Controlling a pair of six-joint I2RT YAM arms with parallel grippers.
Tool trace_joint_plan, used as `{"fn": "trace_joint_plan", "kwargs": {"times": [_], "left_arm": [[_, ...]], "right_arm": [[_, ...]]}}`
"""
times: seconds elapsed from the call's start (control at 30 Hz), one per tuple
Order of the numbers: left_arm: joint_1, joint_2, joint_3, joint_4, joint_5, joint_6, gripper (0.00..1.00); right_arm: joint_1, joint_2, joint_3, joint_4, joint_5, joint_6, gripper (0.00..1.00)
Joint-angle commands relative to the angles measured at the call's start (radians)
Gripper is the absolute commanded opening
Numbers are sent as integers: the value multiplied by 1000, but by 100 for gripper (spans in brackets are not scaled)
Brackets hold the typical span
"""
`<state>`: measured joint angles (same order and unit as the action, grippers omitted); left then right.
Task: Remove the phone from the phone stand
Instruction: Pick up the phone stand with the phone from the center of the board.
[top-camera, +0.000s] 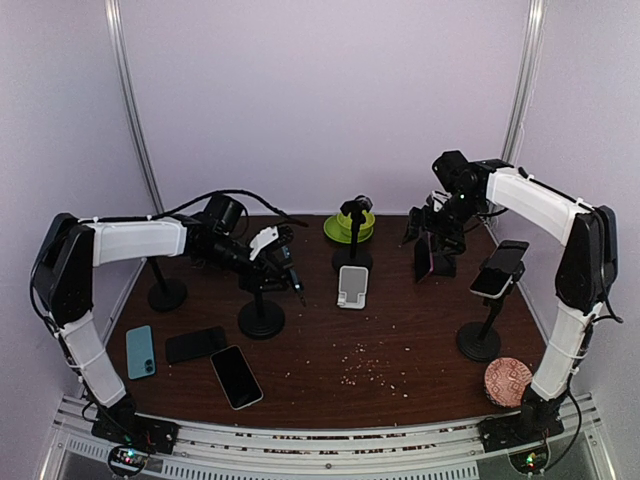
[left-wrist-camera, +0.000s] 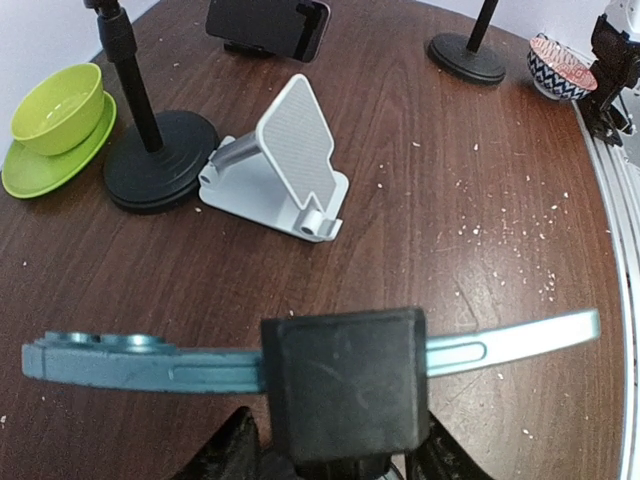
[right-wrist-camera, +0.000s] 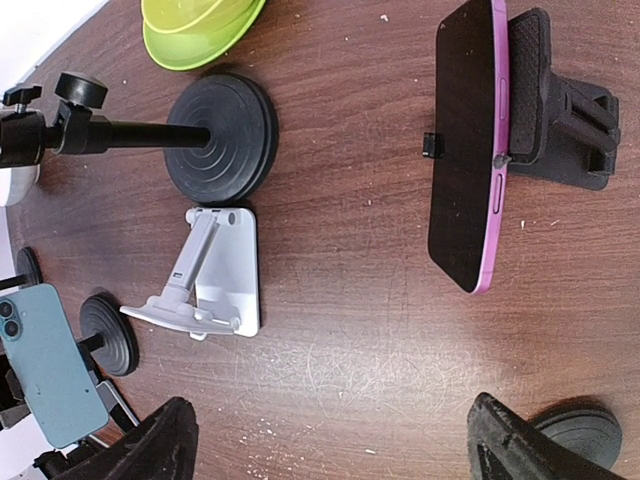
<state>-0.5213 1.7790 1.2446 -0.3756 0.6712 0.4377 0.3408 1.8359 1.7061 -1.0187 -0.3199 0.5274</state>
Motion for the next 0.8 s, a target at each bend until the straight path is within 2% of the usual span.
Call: {"fn": "trace_joint_plan", "kwargs": {"times": [0.0,0.3,0.47,0.6,0.77], "left_arm": [[-19,25,22,12,-51,-2,50],[-20,31,18,52,-71,-28,36],[-20,23,13,59,-63,-40,12],[-21,-14,-25,70,-67,-57,1],[-20,-69,-51,83,-72,-127,0]], "right_arm": [[1,-35,-13,10,-8,-1,94],[2,-31,-10,11,-8,4,94],[4,-23,-4,16,-11,9,94],[11,-23,-4,29,-23,7,94],[24,-33,1,54,-39,-2,94]]}}
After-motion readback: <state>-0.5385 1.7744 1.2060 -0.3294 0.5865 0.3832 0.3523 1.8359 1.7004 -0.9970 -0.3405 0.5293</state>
